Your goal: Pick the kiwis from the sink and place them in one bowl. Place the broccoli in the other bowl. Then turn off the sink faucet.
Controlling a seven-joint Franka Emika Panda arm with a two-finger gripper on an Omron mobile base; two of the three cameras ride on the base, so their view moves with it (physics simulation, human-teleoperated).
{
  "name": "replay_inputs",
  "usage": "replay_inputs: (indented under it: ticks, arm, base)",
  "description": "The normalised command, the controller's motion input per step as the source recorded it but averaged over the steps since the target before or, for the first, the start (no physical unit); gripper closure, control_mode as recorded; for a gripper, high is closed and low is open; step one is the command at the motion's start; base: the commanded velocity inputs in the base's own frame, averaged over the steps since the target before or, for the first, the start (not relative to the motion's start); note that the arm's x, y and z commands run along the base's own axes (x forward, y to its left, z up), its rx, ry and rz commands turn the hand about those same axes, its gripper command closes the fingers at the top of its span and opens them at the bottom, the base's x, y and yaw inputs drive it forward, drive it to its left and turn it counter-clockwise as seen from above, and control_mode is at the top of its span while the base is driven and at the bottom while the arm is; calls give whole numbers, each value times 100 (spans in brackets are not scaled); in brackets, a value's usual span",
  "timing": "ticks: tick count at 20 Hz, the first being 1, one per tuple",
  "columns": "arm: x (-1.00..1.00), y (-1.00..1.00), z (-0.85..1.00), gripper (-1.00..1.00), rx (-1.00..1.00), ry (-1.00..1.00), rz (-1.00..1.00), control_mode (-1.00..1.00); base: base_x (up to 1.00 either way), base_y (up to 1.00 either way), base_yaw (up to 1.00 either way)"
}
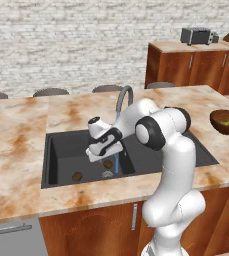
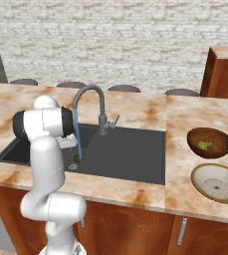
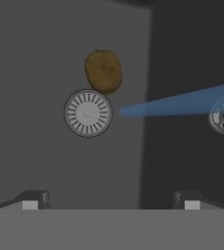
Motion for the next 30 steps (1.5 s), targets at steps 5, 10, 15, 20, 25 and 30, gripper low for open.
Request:
replay_inputs:
  ticks: [5,10,15,20,25,30]
  arm:
    - [3,0,-7,-100,0,-20,0,-100]
    - [0,0,-8,-100,0,-14,0,-100]
    - [1,0,0,-100,0,0,-1,-100]
    - [3,0,0,-100,0,2,-4,-100]
    - [18,0,-11,-100,0,0,-1,-100]
    - [26,0,-27,-100,0,0,0,-100]
  base:
    - [0,0,0]
    - [0,0,0]
    - [0,0,0]
    - [0,0,0]
    - [0,0,0]
    - [0,0,0]
